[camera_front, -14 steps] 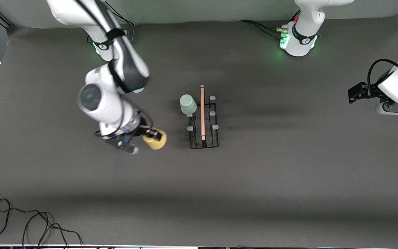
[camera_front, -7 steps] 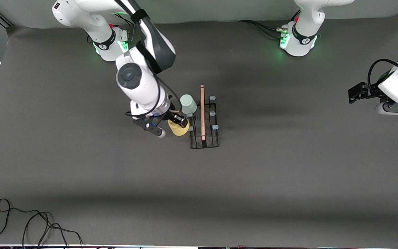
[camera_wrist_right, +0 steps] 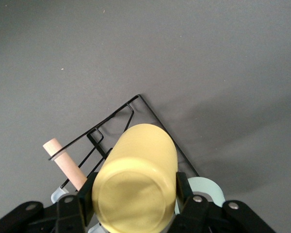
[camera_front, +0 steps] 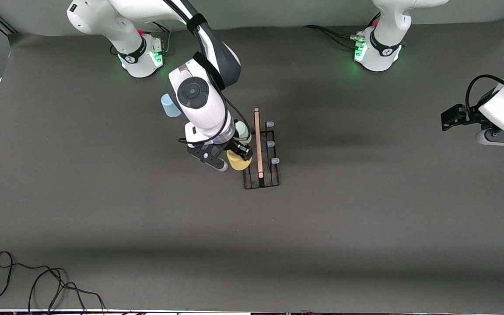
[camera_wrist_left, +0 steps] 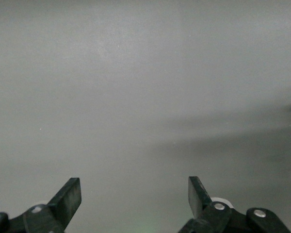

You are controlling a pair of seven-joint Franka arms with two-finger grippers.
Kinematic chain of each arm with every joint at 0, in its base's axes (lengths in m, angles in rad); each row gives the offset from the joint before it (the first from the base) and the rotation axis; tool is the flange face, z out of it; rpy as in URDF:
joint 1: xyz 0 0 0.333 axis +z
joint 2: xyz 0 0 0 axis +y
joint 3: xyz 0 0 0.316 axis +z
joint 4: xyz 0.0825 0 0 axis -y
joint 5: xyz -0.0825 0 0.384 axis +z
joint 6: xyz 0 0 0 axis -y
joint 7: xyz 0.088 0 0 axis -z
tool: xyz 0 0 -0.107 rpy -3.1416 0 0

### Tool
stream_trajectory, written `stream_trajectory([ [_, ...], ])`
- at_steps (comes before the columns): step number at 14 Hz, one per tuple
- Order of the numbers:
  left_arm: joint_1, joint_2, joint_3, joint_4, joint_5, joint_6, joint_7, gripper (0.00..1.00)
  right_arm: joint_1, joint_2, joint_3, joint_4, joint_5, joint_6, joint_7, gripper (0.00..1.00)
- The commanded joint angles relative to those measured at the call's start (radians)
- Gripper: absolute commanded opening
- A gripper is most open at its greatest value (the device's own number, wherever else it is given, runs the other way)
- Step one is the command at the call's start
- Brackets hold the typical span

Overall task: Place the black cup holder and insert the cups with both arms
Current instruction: 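Carry the yellow cup with the right gripper onto the rack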

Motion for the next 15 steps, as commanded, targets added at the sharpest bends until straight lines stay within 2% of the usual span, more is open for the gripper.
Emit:
stream_trajectory([
  [1,-0.001,-0.006,0.001,-0.001,0.003,-0.012,0.001,0.99,0.007,0.044,-0.007,0.042,-0.015,0.006,0.035,0.0],
  [4,-0.001,-0.006,0.001,-0.001,0.003,-0.012,0.001,0.99,0.006,0.058,-0.007,0.056,-0.014,0.006,0.035,0.0],
  [5,-0.001,-0.006,0.001,-0.001,0.003,-0.012,0.001,0.99,0.004,0.064,-0.007,0.061,-0.014,0.006,0.035,0.34],
  [6,-0.001,-0.006,0.001,-0.001,0.003,-0.012,0.001,0.99,0.004,0.076,-0.007,0.068,-0.014,0.006,0.037,0.73],
  [8,-0.001,-0.006,0.001,-0.001,0.003,-0.012,0.001,0.99,0.001,0.078,-0.008,0.078,-0.014,0.007,0.037,0.94],
  [9,-0.001,-0.006,0.001,-0.001,0.003,-0.012,0.001,0.99,-0.003,0.076,-0.008,0.078,-0.014,0.006,0.035,0.99],
  [13,-0.001,-0.006,0.001,-0.003,0.003,-0.012,0.001,0.98,-0.02,0.034,-0.037,0.079,-0.017,-0.018,0.003,1.0],
  [15,-0.001,-0.006,0.001,-0.001,0.003,-0.012,0.001,0.98,-0.042,0.001,-0.069,0.099,-0.017,-0.107,-0.072,1.0],
])
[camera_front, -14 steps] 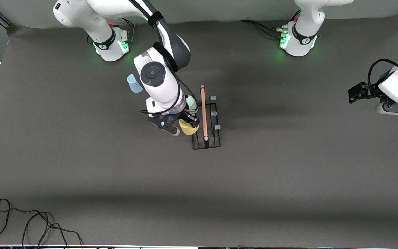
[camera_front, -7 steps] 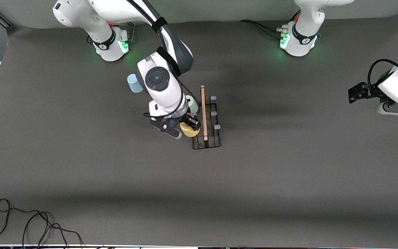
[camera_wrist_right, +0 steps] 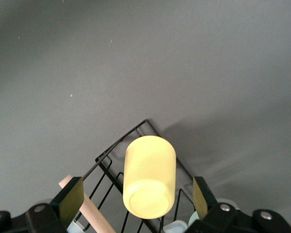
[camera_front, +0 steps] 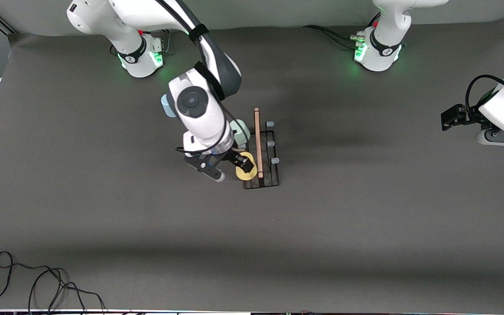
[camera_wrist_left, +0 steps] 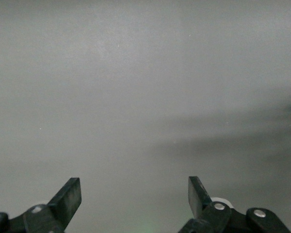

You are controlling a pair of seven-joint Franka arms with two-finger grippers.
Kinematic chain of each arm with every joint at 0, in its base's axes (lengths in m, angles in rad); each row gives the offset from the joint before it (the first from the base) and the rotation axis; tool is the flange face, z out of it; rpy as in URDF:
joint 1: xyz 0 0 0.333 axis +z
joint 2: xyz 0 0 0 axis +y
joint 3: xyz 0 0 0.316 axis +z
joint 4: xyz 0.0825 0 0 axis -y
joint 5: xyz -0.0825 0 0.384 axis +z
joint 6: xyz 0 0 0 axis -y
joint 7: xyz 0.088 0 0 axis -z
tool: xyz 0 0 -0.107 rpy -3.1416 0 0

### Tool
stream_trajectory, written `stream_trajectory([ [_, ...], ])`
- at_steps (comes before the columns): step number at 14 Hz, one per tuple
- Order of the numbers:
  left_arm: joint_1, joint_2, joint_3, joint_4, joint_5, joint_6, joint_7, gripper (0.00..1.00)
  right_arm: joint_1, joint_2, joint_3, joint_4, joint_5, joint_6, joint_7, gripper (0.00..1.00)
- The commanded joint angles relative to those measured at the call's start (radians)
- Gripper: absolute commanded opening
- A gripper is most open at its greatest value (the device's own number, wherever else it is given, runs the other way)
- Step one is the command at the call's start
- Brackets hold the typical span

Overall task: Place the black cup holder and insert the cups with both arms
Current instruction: 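Release the yellow cup and retract the right gripper to its side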

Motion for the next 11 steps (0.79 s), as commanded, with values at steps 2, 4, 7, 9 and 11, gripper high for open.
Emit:
stream_trajectory([
  [2,-0.001,-0.007,0.001,-0.002,0.003,-0.01,0.001,0.98,-0.034,-0.078,-0.075,0.05,-0.013,-0.208,-0.16,1.0],
  [4,-0.001,-0.007,0.001,0.0,0.003,-0.01,0.001,0.99,-0.034,-0.119,-0.141,0.062,-0.013,-0.316,-0.27,1.0],
  [7,-0.012,-0.007,0.0,0.003,0.009,-0.011,0.004,1.0,-0.034,-0.195,-0.273,0.064,-0.013,-0.481,-0.465,1.0],
  [9,-0.015,-0.011,-0.006,0.013,0.006,-0.03,0.016,1.0,-0.033,-0.232,-0.365,0.091,-0.014,-0.595,-0.584,1.0],
  [11,-0.021,-0.011,-0.008,0.049,-0.006,-0.069,0.054,1.0,-0.033,-0.235,-0.443,0.159,-0.014,-0.699,-0.67,1.0],
])
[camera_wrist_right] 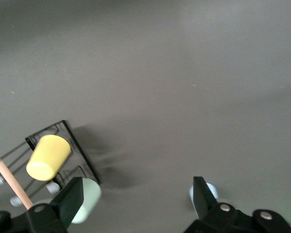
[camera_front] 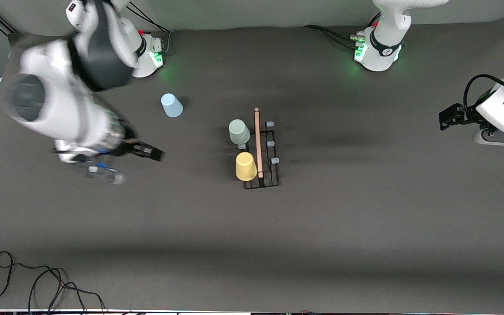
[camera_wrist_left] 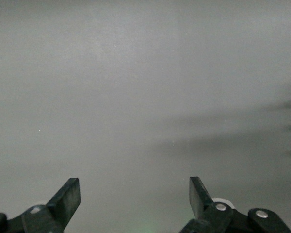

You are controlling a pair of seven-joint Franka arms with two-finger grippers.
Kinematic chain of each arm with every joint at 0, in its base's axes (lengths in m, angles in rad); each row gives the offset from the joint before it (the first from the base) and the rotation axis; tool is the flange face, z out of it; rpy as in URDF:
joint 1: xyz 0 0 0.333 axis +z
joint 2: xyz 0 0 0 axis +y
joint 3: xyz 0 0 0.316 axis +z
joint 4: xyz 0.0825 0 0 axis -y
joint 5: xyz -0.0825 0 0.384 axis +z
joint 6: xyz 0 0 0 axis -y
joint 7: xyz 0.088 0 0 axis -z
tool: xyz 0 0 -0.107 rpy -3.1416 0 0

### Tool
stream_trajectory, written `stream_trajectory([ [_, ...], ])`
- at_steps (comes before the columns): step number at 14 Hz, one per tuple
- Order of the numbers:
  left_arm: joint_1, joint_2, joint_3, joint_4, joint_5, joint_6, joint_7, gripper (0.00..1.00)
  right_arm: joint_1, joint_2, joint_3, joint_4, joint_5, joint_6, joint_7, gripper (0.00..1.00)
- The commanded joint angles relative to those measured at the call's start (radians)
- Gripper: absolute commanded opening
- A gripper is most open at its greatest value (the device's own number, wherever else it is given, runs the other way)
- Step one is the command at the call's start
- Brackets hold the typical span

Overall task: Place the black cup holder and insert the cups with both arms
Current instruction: 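Release the yellow cup and retract the right gripper to its side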

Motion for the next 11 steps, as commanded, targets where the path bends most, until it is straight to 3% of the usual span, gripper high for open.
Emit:
stream_trajectory([
  [1,-0.016,-0.012,0.004,0.048,-0.017,-0.061,0.054,1.0,0.005,-0.011,-0.09,0.099,-0.013,-0.143,-0.122,1.0],
  [3,-0.01,-0.019,0.01,0.053,-0.041,-0.075,0.101,1.0,0.007,-0.011,-0.175,0.153,-0.041,-0.232,-0.212,1.0],
  [6,-0.004,-0.023,0.013,0.055,-0.043,-0.08,0.105,1.0,0.01,-0.02,-0.244,0.153,-0.127,-0.255,-0.409,1.0],
  [11,-0.004,-0.041,0.016,0.045,-0.044,-0.075,0.097,1.0,0.021,-0.017,-0.247,0.148,-0.133,-0.251,-0.437,1.0],
])
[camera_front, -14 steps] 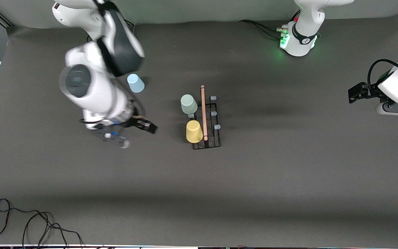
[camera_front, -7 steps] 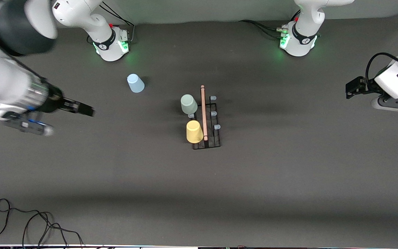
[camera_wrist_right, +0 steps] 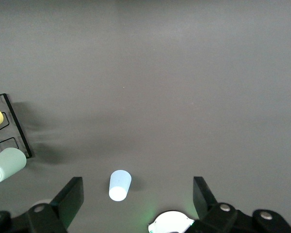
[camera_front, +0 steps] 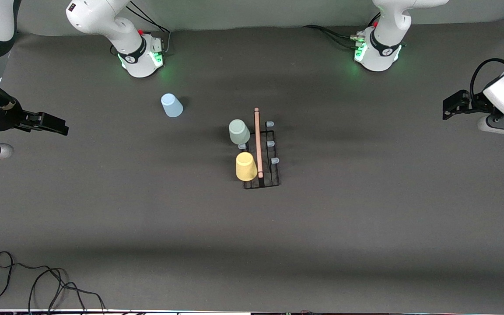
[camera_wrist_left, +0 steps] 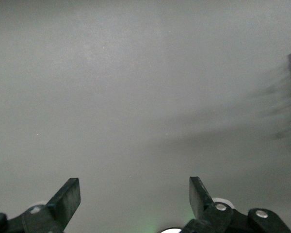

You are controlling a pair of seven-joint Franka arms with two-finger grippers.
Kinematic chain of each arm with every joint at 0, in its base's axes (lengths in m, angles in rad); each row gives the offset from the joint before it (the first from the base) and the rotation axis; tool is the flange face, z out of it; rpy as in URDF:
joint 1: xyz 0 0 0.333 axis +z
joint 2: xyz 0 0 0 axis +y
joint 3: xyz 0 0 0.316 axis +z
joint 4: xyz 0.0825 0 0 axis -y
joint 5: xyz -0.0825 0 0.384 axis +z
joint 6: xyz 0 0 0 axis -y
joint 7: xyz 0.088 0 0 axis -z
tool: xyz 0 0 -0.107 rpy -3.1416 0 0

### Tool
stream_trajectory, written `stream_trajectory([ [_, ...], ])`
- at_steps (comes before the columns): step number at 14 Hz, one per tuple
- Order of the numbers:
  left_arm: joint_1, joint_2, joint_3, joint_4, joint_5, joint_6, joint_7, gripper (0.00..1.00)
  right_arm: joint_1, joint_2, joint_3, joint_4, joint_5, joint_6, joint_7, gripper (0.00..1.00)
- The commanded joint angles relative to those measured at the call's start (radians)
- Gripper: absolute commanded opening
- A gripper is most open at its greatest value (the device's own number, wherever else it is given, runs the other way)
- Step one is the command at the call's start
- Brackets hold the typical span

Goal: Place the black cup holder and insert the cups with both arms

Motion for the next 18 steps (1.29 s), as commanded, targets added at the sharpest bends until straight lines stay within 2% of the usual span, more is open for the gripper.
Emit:
stream_trajectory([
  [1,0.002,-0.023,0.003,-0.001,-0.011,-0.011,0.02,1.0,0.017,0.014,0.0,0.014,-0.021,-0.012,-0.022,1.0],
  [4,0.002,-0.03,0.002,-0.001,-0.011,0.015,0.023,1.0,-0.024,0.009,0.034,0.014,-0.021,-0.012,-0.02,1.0],
  [6,0.002,-0.044,0.002,-0.013,-0.011,0.036,0.023,1.0,-0.189,-0.023,0.22,0.014,-0.04,-0.012,-0.011,1.0],
  [7,0.0,-0.044,0.002,-0.013,-0.011,0.036,0.023,1.0,-0.263,-0.049,0.321,0.013,-0.092,-0.012,-0.008,1.0],
  [8,0.0,-0.044,0.002,-0.013,-0.011,0.036,0.023,1.0,-0.351,-0.072,0.441,0.004,-0.147,-0.012,-0.007,1.0],
  [10,0.0,-0.044,0.002,-0.013,-0.011,0.038,0.025,1.0,-0.564,-0.116,0.688,-0.03,-0.198,-0.006,-0.005,1.0],
  [11,0.0,-0.047,0.0,-0.016,-0.011,0.051,0.023,1.0,-0.64,-0.133,0.772,-0.045,-0.218,0.005,-0.005,1.0],
  [12,0.0,-0.047,0.0,-0.016,-0.011,0.055,0.025,1.0,-0.685,-0.15,0.82,-0.067,-0.226,0.017,-0.005,1.0],
  [13,0.0,-0.047,0.0,-0.016,-0.011,0.055,0.023,1.0,-0.714,-0.175,0.842,-0.1,-0.226,0.041,-0.005,1.0],
  [16,0.002,-0.046,0.002,-0.018,-0.009,0.056,0.025,1.0,-0.804,-0.297,0.916,-0.289,-0.226,0.188,-0.02,1.0],
  [18,0.0,-0.046,0.0,-0.018,-0.009,0.05,0.025,1.0,-0.837,-0.317,0.948,-0.322,-0.226,0.227,-0.02,1.0],
])
